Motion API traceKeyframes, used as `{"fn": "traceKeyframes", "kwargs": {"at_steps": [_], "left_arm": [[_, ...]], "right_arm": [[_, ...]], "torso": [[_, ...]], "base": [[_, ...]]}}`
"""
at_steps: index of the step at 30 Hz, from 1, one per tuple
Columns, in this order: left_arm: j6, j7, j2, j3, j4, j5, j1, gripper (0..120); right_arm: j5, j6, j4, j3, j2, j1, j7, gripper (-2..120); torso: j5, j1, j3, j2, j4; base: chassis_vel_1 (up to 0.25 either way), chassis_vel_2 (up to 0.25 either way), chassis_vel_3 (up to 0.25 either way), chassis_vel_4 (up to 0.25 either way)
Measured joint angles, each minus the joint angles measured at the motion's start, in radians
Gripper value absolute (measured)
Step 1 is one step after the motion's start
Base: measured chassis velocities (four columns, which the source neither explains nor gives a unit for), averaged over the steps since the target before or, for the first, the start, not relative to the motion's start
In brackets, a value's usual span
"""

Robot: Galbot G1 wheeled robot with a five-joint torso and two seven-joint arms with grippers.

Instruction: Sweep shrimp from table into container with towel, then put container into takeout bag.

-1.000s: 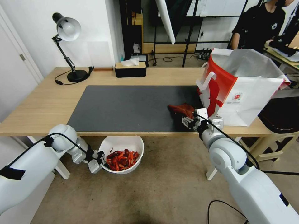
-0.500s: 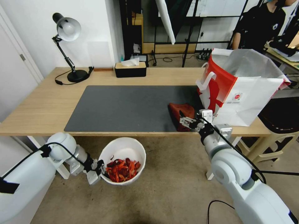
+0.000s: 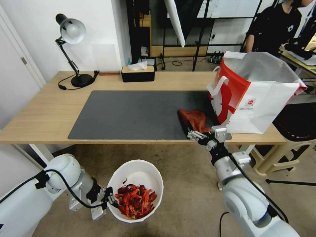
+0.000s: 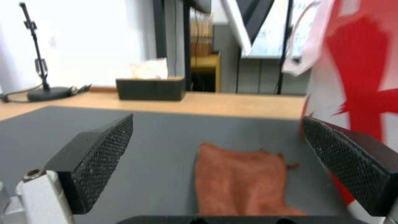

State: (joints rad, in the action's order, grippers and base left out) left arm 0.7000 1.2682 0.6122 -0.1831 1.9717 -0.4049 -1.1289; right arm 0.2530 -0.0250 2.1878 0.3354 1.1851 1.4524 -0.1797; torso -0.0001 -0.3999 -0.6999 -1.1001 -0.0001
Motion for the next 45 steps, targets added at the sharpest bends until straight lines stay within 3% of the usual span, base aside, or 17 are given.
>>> {"fn": "traceKeyframes", "kwargs": {"at_steps": [6,9,14,19,21,22,24,25,28,29,31,32,35,36,39,40,45], "left_arm": [[-0.014,0.0,-0.026,-0.049,0.053,0.037,-0.025,0],[-0.031,0.0,-0.054,-0.099,0.098,0.088,-0.045,0],[-0.049,0.0,-0.073,-0.123,0.122,0.134,-0.033,0],[-0.125,-0.014,-0.104,-0.11,0.124,0.277,0.112,0],[-0.166,-0.022,-0.106,-0.073,0.091,0.346,0.234,0],[-0.166,-0.022,-0.106,-0.073,0.091,0.346,0.234,0],[-0.193,-0.031,-0.099,-0.03,0.045,0.384,0.342,0],[-0.193,-0.031,-0.099,-0.03,0.045,0.384,0.342,0],[-0.216,-0.034,-0.064,0.059,-0.031,0.414,0.498,0],[-0.216,-0.034,-0.064,0.059,-0.031,0.414,0.498,0],[-0.227,-0.034,-0.023,0.139,-0.093,0.425,0.604,0],[-0.227,-0.034,-0.023,0.139,-0.093,0.425,0.604,0],[-0.249,-0.035,0.076,0.249,-0.206,0.432,0.782,0],[-0.249,-0.035,0.076,0.249,-0.206,0.432,0.782,0],[-0.252,-0.036,0.153,0.307,-0.299,0.429,0.897,0],[-0.252,-0.036,0.153,0.307,-0.299,0.429,0.897,0],[-0.252,-0.043,0.258,0.364,-0.419,0.416,1.002,0]], "right_arm": [[-0.065,0.13,-0.022,0.049,0.065,0.105,0.035,100],[-0.078,0.215,-0.053,0.081,0.105,0.187,0.061,100],[-0.076,0.245,-0.073,0.089,0.124,0.234,0.074,100],[-0.083,0.269,-0.102,0.077,0.149,0.272,0.082,100],[-0.101,0.27,-0.111,0.063,0.158,0.274,0.083,100],[-0.101,0.27,-0.111,0.063,0.158,0.274,0.083,100],[-0.115,0.27,-0.12,0.05,0.163,0.27,0.084,100],[-0.115,0.27,-0.12,0.05,0.163,0.27,0.084,100],[-0.126,0.27,-0.129,0.038,0.164,0.268,0.088,100],[-0.126,0.27,-0.129,0.038,0.164,0.268,0.088,100],[-0.132,0.27,-0.133,0.033,0.167,0.268,0.091,100],[-0.132,0.27,-0.133,0.033,0.167,0.268,0.091,100],[-0.144,0.27,-0.139,0.025,0.173,0.268,0.092,100],[-0.144,0.27,-0.139,0.025,0.173,0.268,0.092,100],[-0.156,0.269,-0.141,0.017,0.175,0.274,0.093,100],[-0.156,0.269,-0.141,0.017,0.175,0.274,0.093,100],[-0.169,0.269,-0.142,0.017,0.179,0.281,0.093,100]], "torso": [[0.0,0.0,0.0,0.0,0.0],[0.0,0.0,0.0,0.0,0.0001],[0.0,0.0,0.0,0.0,0.0003],[0.0003,0.0,0.0,0.0,0.0001],[0.0001,0.0,0.0,0.0,-0.0001],[0.0001,0.0,0.0,0.0,-0.0001],[0.0001,0.0,0.0,0.0,0.0001],[0.0001,0.0,0.0,0.0,0.0001],[0.0002,0.0,0.0,0.0,0.0004],[0.0002,0.0,0.0,0.0,0.0004],[-0.0001,0.0,0.0,0.0,0.0002],[-0.0001,0.0,0.0,0.0,0.0002],[0.0003,0.0,0.0,0.0,-0.0002],[0.0003,0.0,0.0,0.0,-0.0002],[0.0004,0.0,0.0,0.0,-0.0002],[0.0004,0.0,0.0,0.0,-0.0002],[0.0003,0.0,0.0,0.0,0.0004]], "base": [[0.0,0.0,0.0,0.0],[0.0,0.0,0.0,0.0],[0.0,0.0,0.0,0.0],[0.0,0.0,0.0,0.0],[0.0,0.0,0.0,0.0],[0.0,0.0,0.0,0.0],[0.0,0.0,0.0,0.0],[0.0,0.0,0.0,0.0],[0.0,0.0,0.0,0.0],[0.0,0.0,0.0,0.0],[0.0,0.0,0.0,0.0],[0.0,0.0,0.0,0.0],[0.0,0.0,0.0,0.0],[0.0,0.0,0.0,0.0],[0.0,0.0,0.0,0.0],[0.0,0.0,0.0,0.0],[0.0,0.0,0.0,0.0]]}}
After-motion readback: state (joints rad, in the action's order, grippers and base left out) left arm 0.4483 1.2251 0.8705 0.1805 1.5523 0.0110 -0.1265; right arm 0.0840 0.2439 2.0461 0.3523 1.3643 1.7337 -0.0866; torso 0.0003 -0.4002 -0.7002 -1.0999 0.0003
